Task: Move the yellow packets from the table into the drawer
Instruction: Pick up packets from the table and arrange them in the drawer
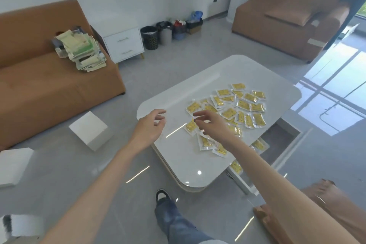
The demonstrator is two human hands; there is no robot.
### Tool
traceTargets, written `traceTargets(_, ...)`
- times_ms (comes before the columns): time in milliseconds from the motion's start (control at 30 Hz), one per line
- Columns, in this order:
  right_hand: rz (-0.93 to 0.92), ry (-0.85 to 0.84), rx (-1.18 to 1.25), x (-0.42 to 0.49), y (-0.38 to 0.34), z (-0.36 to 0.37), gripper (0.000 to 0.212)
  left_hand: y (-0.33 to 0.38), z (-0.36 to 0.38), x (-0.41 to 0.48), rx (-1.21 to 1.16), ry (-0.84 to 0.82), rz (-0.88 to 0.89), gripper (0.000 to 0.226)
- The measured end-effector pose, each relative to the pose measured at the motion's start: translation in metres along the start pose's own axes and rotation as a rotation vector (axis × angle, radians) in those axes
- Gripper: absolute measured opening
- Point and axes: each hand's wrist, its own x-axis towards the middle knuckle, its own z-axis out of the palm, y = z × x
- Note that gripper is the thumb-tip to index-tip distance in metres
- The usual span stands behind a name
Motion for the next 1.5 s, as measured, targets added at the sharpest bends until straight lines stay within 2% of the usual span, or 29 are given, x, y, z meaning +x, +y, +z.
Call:
traceTargets(333, 0.017, -0.051, 0.002, 0.188, -0.099, 0.093, 0.023, -0.057, -0.137, 0.169, 0.037, -0.011, -0.023, 0.034)
traceTargets(500, 0.038, -0.038, -0.031, 0.261, -0.130, 0.133, 0.022, -0.091, -0.182, 0.241, 0.052, -0.057, -0.020, 0.034)
traceTargets(700, 0.095, 0.063, -0.009, 0.352, -0.147, 0.186, 0.023, -0.136, -0.228, 0.346, 0.088, -0.149, 0.039, 0.035)
traceTargets(900, 0.224, 0.232, 0.079, 0.425, -0.173, 0.236, 0.022, -0.163, -0.277, 0.460, 0.248, -0.306, 0.142, 0.036)
traceTargets(1033, 0.303, 0.354, 0.116, 0.455, -0.189, 0.247, 0.022, -0.157, -0.286, 0.524, 0.290, -0.447, 0.222, 0.036)
traceTargets(1267, 0.470, 0.545, 0.171, 0.500, -0.190, 0.232, 0.027, -0.134, -0.260, 0.609, 0.280, -0.649, 0.388, 0.036)
traceTargets(1500, 0.596, 0.637, 0.269, 0.579, -0.166, 0.192, 0.029, -0.079, -0.215, 0.716, 0.484, -0.760, 0.615, 0.039)
